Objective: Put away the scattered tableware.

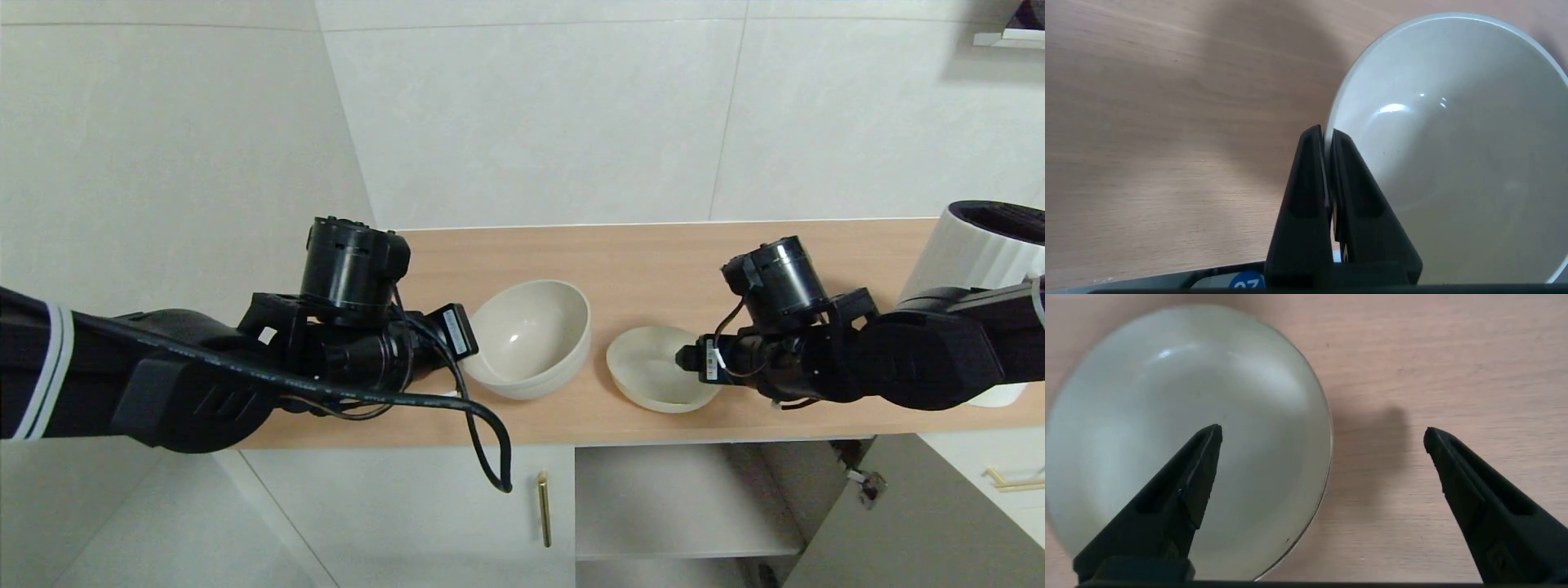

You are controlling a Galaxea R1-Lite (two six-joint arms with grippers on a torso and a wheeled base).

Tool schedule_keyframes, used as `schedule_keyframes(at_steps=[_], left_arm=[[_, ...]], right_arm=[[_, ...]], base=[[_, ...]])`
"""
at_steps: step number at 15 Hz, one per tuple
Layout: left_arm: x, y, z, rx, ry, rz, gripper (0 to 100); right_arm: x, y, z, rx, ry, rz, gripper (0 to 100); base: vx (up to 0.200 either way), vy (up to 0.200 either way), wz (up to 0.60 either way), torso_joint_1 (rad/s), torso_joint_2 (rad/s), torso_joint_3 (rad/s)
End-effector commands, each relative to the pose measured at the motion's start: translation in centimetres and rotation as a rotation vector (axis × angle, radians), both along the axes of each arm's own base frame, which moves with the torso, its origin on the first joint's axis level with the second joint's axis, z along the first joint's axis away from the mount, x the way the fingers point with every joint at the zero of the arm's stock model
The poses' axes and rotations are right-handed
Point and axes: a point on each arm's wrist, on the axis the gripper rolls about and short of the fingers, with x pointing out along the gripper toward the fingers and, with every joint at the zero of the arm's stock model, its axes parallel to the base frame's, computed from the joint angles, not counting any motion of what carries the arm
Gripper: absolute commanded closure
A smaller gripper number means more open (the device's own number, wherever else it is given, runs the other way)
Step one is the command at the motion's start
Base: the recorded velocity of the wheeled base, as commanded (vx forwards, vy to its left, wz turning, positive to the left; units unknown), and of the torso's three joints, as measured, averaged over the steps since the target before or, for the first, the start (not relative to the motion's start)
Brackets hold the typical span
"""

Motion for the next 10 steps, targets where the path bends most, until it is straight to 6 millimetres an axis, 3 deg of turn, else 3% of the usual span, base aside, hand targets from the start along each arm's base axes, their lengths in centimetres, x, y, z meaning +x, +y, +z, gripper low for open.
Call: schedule_keyframes(at_steps=[1, 3, 4, 10], left_arm=[[-0.08, -0.01, 0.14, -0.003, -0.004, -0.001, 100], [-0.06, 0.04, 0.14, -0.003, -0.004, 0.001, 100], [-0.06, 0.04, 0.14, -0.003, -0.004, 0.001, 100], [-0.08, 0.05, 0.19, -0.002, -0.005, 0.000, 100]], right_arm=[[0.23, 0.16, -0.57, -0.008, 0.014, 0.000, 0], [0.21, 0.15, -0.61, -0.009, 0.015, 0.000, 0], [0.21, 0.15, -0.61, -0.009, 0.015, 0.000, 100], [0.02, 0.05, -0.12, 0.004, 0.006, 0.005, 100]], base=[[0.000, 0.000, 0.00, 0.000, 0.00, 0.000], [0.000, 0.000, 0.00, 0.000, 0.00, 0.000], [0.000, 0.000, 0.00, 0.000, 0.00, 0.000], [0.000, 0.000, 0.00, 0.000, 0.00, 0.000]])
